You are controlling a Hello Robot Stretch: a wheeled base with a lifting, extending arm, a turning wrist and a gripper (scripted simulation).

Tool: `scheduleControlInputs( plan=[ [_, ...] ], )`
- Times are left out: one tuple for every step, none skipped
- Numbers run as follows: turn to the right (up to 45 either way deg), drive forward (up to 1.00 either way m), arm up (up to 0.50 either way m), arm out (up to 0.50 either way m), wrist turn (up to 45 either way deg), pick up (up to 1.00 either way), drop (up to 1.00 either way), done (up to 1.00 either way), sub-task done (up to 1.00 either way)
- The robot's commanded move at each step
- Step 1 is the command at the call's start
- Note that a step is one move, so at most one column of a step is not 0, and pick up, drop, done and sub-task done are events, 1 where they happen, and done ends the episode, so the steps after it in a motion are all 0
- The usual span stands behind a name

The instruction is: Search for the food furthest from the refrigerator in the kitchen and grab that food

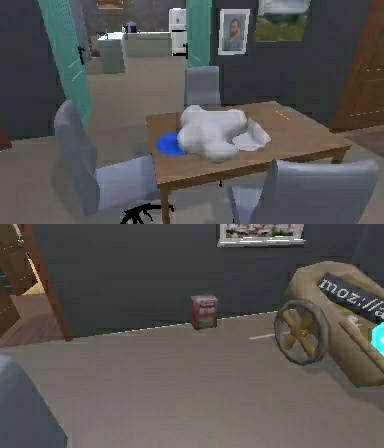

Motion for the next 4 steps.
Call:
scheduleControlInputs(
  plan=[
    [-45.0, 0.00, 0.00, 0.00, 0.0, 0.00, 0.00, 0.00, 0.00],
    [-24.0, 0.00, 0.00, 0.00, 0.0, 0.00, 0.00, 0.00, 0.00],
    [0.0, 1.00, 0.00, 0.00, 0.0, 0.00, 0.00, 0.00, 0.00],
    [-3.0, 0.00, 0.00, 0.00, 0.0, 0.00, 0.00, 0.00, 0.00]
  ],
)
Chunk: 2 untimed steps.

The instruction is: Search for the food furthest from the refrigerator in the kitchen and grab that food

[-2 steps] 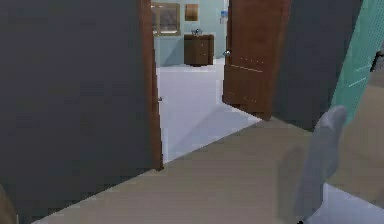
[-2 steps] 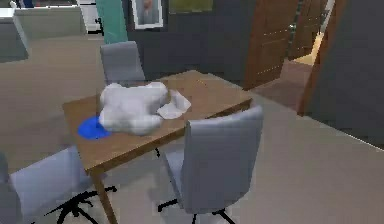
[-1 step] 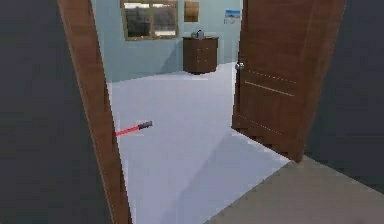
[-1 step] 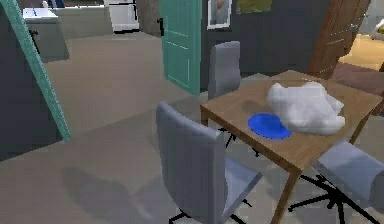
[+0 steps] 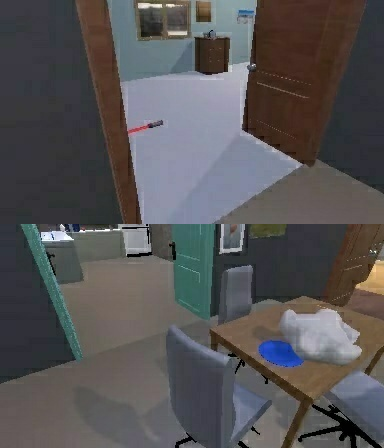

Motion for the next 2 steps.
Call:
scheduleControlInputs(
  plan=[
    [0.0, 0.25, 0.00, 0.00, 0.0, 0.00, 0.00, 0.00, 0.00],
    [45.0, 0.00, 0.00, 0.00, 0.0, 0.00, 0.00, 0.00, 0.00]
  ],
)
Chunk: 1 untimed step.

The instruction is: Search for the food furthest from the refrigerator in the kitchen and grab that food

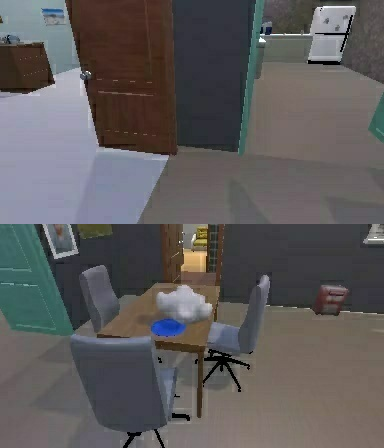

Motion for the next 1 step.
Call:
scheduleControlInputs(
  plan=[
    [6.0, 0.00, 0.00, 0.00, 0.0, 0.00, 0.00, 0.00, 0.00]
  ],
)
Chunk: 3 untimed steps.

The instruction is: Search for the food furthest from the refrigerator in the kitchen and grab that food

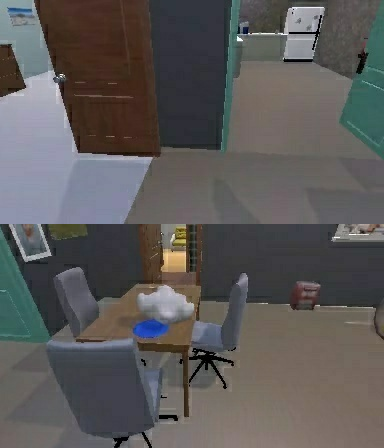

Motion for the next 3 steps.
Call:
scheduleControlInputs(
  plan=[
    [0.0, 0.75, 0.00, 0.00, 0.0, 0.00, 0.00, 0.00, 0.00],
    [45.0, 0.00, 0.00, 0.00, 0.0, 0.00, 0.00, 0.00, 0.00],
    [6.0, 0.00, 0.00, 0.00, 0.0, 0.00, 0.00, 0.00, 0.00]
  ],
)
